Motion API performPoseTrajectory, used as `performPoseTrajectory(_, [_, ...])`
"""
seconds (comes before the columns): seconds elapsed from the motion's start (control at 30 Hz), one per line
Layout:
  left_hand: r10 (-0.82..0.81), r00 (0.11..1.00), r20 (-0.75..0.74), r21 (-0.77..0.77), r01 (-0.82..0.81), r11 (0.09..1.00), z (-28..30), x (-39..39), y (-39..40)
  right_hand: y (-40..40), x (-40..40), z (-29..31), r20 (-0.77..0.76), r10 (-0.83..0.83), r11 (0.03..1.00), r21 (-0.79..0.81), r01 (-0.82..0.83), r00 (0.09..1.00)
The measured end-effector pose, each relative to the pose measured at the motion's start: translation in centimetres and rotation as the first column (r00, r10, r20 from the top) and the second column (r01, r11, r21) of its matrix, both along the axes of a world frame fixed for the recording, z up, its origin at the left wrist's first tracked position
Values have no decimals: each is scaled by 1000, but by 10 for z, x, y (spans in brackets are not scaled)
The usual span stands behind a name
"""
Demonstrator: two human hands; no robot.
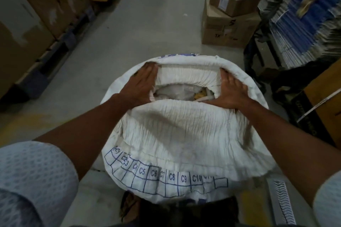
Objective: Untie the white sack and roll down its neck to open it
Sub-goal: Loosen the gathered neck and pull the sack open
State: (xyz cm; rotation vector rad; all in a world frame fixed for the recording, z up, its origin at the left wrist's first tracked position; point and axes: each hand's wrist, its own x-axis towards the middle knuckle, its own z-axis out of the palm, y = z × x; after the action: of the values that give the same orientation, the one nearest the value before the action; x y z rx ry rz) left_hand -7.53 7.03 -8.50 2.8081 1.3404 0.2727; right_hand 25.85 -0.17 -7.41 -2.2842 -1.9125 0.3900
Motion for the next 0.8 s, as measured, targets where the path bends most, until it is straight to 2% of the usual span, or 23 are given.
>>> performPoseTrajectory(0.03, [-1, 999, 34, -88, 4, 996, -7, -4, 5, -1, 1, -6, 40, -4, 999, -42, 6, 999])
performPoseTrajectory(0.1, [42, 992, 121, -229, -13, 973, -18, -8, 7, -6, -1, -14, 86, 21, 1000, -5, -21, 996])
performPoseTrajectory(0.2, [43, 980, 194, -317, 21, 948, -20, -9, 0, -12, -8, -13, 125, 67, 993, 87, -78, 990])
performPoseTrajectory(0.27, [8, 981, 194, -281, 48, 959, -5, -6, -10, -17, -16, -2, 141, 79, 979, 177, -104, 987])
performPoseTrajectory(0.3, [-14, 976, 217, -204, 60, 977, 6, -2, -15, -22, -22, 7, 129, 105, 957, 257, -136, 986])
performPoseTrajectory(0.37, [-92, 950, 300, -33, 106, 994, 36, 6, -34, -34, -37, 26, 60, 207, 886, 412, -213, 976])
performPoseTrajectory(0.4, [-138, 935, 327, -19, 152, 988, 49, 12, -45, -42, -46, 37, -7, 284, 866, 431, -253, 959])
performPoseTrajectory(0.43, [-180, 927, 328, -67, 212, 975, 60, 16, -54, -50, -55, 49, -104, 355, 880, 372, -295, 929])
performPoseTrajectory(0.5, [-238, 951, 195, -277, 286, 917, 79, 23, -74, -64, -68, 71, -288, 407, 911, 63, -407, 867])
performPoseTrajectory(0.53, [-273, 959, 74, -352, 282, 892, 81, 24, -81, -69, -72, 78, -279, 420, 882, -99, -461, 864])
performPoseTrajectory(0.6, [-329, 933, -144, -372, 257, 892, 82, 21, -92, -76, -74, 82, -85, 542, 798, -259, -544, 836])
performPoseTrajectory(0.67, [-363, 909, -205, -262, 306, 915, 81, 16, -101, -85, -75, 78, 77, 622, 763, -282, -581, 779])
performPoseTrajectory(0.7, [-393, 897, -202, -139, 371, 918, 83, 14, -107, -90, -75, 76, 120, 635, 765, -233, -600, 763])
performPoseTrajectory(0.73, [-424, 884, -198, 35, 439, 898, 85, 11, -114, -97, -74, 76, 164, 643, 766, -145, -627, 748])
performPoseTrajectory(0.8, [-477, 858, -191, 359, 513, 779, 90, 3, -126, -115, -73, 76, 286, 642, 710, 126, -693, 711])
